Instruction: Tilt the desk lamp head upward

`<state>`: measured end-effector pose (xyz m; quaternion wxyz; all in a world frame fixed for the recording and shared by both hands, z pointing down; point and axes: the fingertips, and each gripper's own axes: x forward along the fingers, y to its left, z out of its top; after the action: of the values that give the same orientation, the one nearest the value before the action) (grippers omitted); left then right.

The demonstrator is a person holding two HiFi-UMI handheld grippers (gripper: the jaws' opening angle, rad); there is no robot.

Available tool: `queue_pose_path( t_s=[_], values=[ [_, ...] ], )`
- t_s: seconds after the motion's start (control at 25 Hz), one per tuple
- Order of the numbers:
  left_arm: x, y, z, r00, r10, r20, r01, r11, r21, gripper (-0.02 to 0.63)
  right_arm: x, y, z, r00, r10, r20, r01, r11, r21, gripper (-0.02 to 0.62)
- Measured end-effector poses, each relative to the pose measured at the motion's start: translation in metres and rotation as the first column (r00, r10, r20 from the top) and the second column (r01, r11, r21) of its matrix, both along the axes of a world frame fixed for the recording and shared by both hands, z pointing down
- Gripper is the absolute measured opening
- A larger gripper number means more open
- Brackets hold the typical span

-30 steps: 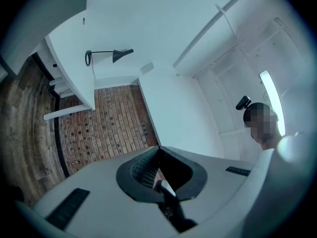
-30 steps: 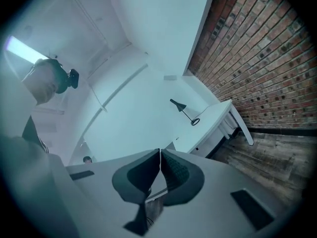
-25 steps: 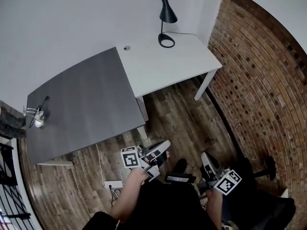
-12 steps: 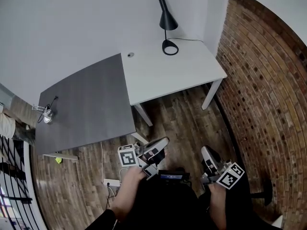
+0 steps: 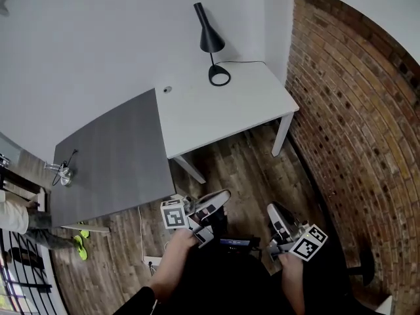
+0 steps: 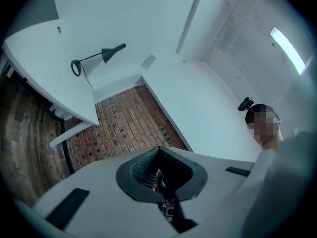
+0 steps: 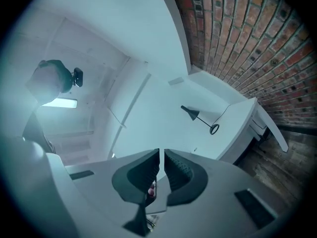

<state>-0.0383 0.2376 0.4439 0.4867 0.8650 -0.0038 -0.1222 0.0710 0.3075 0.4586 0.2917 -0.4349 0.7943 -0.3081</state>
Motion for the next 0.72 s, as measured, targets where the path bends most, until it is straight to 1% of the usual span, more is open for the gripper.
queue_pose_path(
  t_s=[0.12,0.24,0.36,0.44,0.56,0.72],
  values=[
    [0.022,-0.008,-0.004,0.999,0.043,-0.006,-0.043,0.999,0.013,0.014,0.018,-0.005,0.0,0.999,0.038,-0.005,-0.038,0.999,-0.003,0.017],
    [0.038,-0.027,-0.003,0.997,0.068,-0.022,-0.068,0.998,0.012,0.014,0.032,-0.02,0.001,0.998,0.069,-0.011,-0.069,0.998,-0.008,0.017],
    [0.069,-0.049,0.001,0.992,0.11,-0.063,-0.11,0.994,-0.002,0.014,0.053,-0.037,-0.001,0.993,0.109,-0.047,-0.11,0.994,-0.025,0.017],
    [0.087,-0.069,0.004,0.989,0.121,-0.087,-0.123,0.992,-0.014,0.014,0.066,-0.053,-0.002,0.99,0.123,-0.07,-0.126,0.991,-0.042,0.017],
    [0.101,-0.102,0.001,0.986,0.111,-0.122,-0.116,0.993,-0.03,0.014,0.075,-0.085,-0.008,0.989,0.11,-0.101,-0.116,0.992,-0.057,0.017],
    [0.102,-0.153,-0.006,0.986,0.08,-0.145,-0.085,0.996,-0.029,0.014,0.072,-0.142,-0.012,0.987,0.058,-0.148,-0.07,0.994,-0.079,0.018]
  ],
)
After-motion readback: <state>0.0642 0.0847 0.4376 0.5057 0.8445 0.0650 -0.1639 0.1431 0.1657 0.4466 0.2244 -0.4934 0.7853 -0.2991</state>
